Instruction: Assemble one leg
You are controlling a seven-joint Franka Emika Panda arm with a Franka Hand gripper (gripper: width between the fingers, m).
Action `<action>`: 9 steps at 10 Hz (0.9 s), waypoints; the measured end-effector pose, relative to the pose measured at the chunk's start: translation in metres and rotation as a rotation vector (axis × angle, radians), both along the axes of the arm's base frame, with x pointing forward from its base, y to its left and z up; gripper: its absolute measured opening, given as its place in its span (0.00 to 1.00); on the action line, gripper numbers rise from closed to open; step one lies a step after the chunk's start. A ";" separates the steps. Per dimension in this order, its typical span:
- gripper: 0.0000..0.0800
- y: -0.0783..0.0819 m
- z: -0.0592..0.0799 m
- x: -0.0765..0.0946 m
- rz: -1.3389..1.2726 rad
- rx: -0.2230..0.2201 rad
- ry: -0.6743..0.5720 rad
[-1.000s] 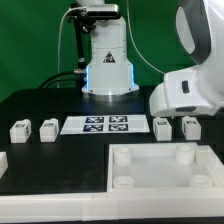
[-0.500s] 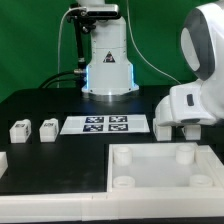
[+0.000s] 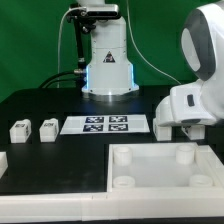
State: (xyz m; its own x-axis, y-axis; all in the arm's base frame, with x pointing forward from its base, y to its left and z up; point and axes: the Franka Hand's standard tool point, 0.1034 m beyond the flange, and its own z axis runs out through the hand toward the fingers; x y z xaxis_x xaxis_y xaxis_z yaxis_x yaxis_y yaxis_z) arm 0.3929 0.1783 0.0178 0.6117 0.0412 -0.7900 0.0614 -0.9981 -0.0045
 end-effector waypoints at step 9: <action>0.36 -0.003 0.002 0.003 0.015 0.013 -0.004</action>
Offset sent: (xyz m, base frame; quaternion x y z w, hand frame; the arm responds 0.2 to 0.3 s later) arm 0.0000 0.0000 0.0000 0.0000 0.0000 0.0000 1.0000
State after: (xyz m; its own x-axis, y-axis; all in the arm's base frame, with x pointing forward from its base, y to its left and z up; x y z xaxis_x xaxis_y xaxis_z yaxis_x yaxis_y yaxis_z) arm 0.3962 0.1756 0.0195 0.6142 0.0605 -0.7868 0.0763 -0.9969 -0.0171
